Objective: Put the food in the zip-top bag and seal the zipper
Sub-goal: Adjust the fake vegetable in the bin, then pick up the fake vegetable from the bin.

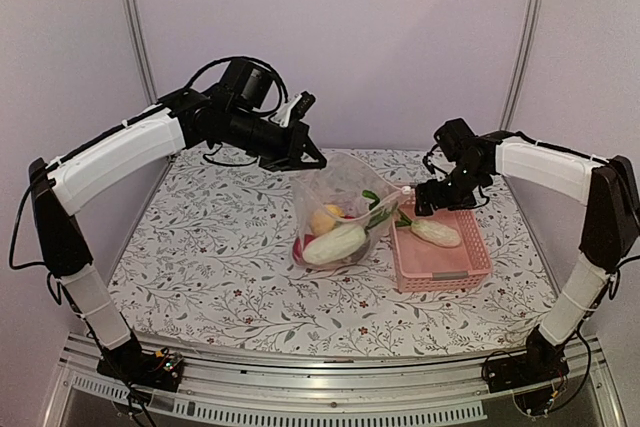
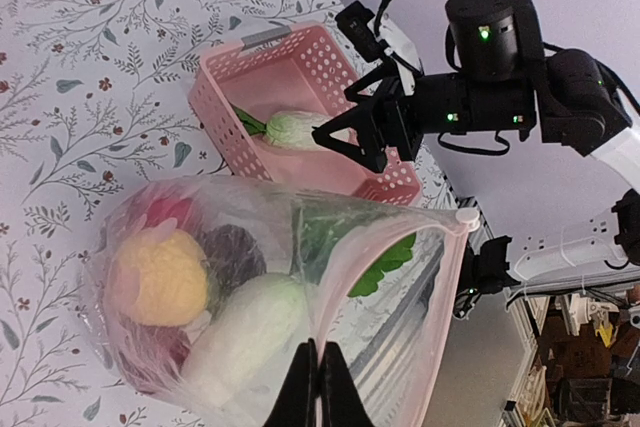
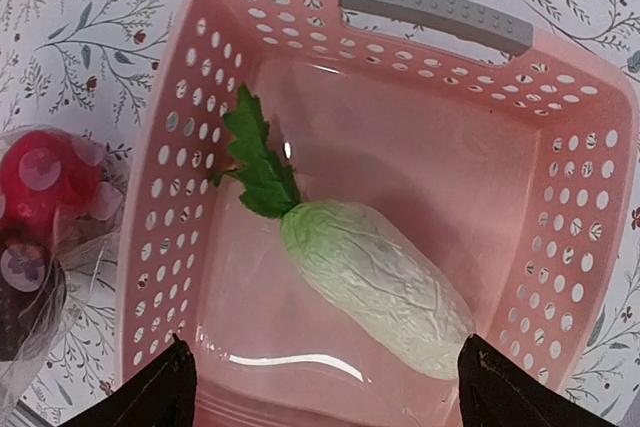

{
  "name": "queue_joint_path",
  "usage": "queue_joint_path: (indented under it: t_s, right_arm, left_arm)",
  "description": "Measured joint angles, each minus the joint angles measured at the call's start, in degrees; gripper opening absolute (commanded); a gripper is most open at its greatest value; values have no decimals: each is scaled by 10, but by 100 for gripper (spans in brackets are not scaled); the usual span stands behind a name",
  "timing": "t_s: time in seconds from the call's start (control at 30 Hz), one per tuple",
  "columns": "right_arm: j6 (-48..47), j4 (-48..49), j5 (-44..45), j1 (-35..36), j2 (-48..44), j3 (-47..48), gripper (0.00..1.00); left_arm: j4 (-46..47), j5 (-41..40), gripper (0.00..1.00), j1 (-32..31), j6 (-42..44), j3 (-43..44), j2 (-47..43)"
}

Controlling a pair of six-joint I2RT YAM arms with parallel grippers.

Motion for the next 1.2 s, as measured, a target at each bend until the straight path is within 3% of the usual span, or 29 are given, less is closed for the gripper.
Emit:
queue_joint_path:
  t_s: [0.17,0.4,0.8,0.87,0.97,1.2]
  right_arm:
    - [-39,7,47,-10,31,0,92]
    - [-67,21,24,-19,103,4,91]
    - [-64,26,-33,-19,132,1,64]
    - [-60,27,-39,-19,132,-5,64]
    - [-51,27,-51,-19,133,-10,73]
    - [-29,27,-61,-19,139,-3,47]
  left_arm:
    - [9,1,0,0,0,-9,-2]
    - [14,5,0,1,0,-23,-9]
    - [14,9,0,2,0,-25,-10]
    - [15,10,0,2,0,-25,-10]
    - [16,11,0,2,0,-25,-10]
    - [17,14,0,2,-2,-25,-10]
